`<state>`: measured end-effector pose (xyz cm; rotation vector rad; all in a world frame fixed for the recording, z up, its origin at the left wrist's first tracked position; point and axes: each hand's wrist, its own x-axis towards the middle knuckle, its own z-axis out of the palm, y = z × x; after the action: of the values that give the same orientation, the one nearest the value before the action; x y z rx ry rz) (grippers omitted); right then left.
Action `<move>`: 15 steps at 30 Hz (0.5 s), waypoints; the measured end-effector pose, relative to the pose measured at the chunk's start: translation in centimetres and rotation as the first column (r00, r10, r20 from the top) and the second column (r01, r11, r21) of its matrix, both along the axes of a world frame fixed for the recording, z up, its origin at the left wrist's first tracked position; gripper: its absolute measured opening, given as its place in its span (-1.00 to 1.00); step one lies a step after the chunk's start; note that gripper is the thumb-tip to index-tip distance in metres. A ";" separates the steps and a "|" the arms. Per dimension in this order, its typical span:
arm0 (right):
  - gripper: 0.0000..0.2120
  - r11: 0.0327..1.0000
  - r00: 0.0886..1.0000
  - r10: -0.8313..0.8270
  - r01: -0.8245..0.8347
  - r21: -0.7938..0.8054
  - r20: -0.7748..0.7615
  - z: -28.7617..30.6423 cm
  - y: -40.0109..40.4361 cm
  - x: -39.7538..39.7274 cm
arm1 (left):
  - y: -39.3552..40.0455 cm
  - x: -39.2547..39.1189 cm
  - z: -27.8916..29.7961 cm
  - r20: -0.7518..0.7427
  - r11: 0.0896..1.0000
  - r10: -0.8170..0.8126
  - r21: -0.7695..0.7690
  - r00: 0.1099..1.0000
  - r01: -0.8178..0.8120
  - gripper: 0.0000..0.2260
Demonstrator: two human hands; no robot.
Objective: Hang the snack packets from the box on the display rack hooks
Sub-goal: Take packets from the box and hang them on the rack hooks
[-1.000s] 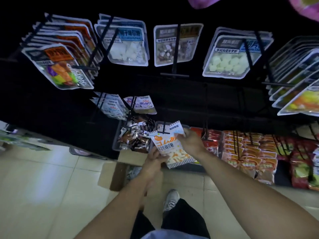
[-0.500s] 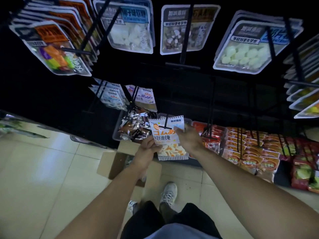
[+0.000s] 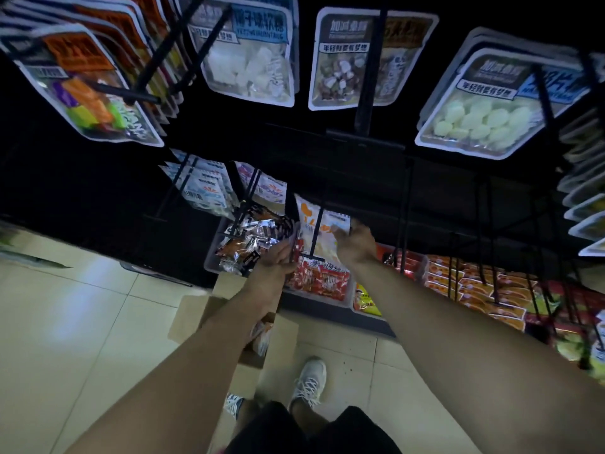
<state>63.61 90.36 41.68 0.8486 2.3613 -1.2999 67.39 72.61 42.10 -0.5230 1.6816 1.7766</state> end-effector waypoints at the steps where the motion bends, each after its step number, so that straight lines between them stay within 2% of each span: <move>1: -0.48 0.999 1.000 0.005 -0.004 0.039 -0.013 -0.1 0.1 -1.0 | -0.1 -0.5 0.0 -0.012 1.000 -0.001 0.005 1.000 0.001 -0.44; 6: -0.48 0.991 0.999 0.013 -0.006 0.134 -0.047 -0.7 1.0 -5.6 | -1.8 -0.2 -0.6 -0.050 0.999 0.042 0.016 0.998 -0.041 -0.49; 10: -0.48 0.994 0.999 -0.020 0.025 0.102 -0.042 -1.3 1.8 -8.4 | -3.7 1.9 -1.2 -0.053 0.994 0.053 -0.098 0.997 -0.058 -0.57; 15: -0.46 0.992 0.996 -0.082 0.085 0.096 -0.031 -1.5 1.9 -10.0 | -6.8 4.1 -2.5 -0.062 0.962 -0.037 -0.271 0.997 0.019 -0.61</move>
<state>53.59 92.28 40.18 0.9746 2.4520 -1.2437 71.49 65.85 39.61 -0.5599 1.9828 1.5680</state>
